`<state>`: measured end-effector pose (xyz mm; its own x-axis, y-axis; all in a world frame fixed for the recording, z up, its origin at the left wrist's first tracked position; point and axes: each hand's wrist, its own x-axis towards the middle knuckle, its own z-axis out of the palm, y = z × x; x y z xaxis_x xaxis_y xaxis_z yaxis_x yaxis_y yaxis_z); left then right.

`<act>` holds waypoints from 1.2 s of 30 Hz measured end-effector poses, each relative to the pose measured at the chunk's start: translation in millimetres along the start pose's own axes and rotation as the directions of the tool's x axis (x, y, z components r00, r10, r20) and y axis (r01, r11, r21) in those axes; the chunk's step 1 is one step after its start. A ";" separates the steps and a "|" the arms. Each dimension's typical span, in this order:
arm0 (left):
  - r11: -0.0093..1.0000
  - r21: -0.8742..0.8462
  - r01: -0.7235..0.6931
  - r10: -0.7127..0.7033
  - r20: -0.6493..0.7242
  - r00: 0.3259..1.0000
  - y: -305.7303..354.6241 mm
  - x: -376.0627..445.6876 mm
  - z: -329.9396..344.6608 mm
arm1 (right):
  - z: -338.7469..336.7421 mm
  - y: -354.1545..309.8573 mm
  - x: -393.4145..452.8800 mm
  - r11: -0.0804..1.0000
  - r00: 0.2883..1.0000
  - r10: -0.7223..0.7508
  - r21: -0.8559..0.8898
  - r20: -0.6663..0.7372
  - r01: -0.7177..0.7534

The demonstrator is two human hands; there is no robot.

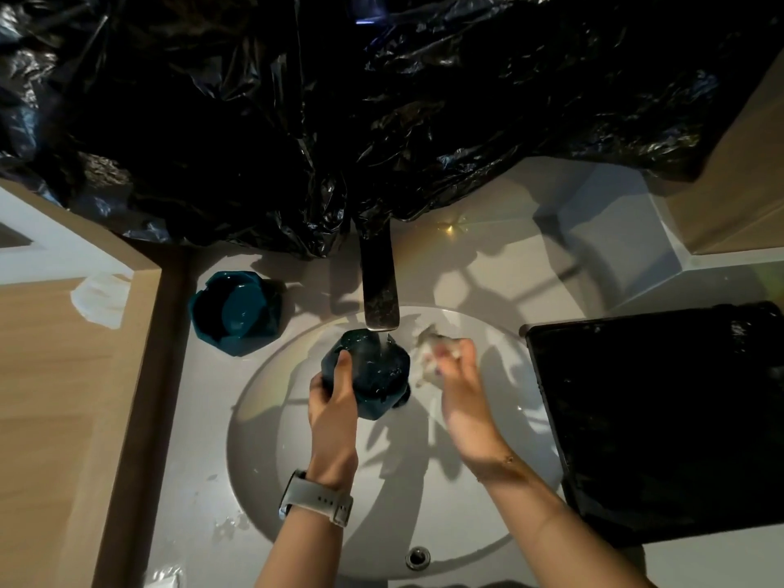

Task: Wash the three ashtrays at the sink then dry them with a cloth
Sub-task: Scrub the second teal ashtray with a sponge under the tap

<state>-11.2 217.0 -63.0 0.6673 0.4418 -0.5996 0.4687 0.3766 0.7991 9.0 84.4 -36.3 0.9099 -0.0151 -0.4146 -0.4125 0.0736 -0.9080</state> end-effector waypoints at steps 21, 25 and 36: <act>0.952 0.277 -0.133 0.151 -0.044 0.988 -10.3 -12.0 7.3 | 19.4 31.9 41.1 0.964 0.982 0.184 -0.190 -0.033 -0.187; 0.961 0.268 -0.062 0.080 -0.057 0.995 -7.5 -5.5 4.8 | 16.0 29.8 25.3 0.934 0.928 0.356 -0.051 0.107 -0.352; 0.775 0.587 -0.236 -0.066 0.446 0.893 39.3 26.1 -5.2 | -9.0 20.1 44.7 0.947 0.941 0.155 -0.318 0.300 -0.054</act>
<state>21.5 247.5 -47.5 0.8230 0.0070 -0.5680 0.5452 -0.2904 0.7864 40.9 76.2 -73.6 0.8059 0.2964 -0.5126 -0.4540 -0.2463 -0.8563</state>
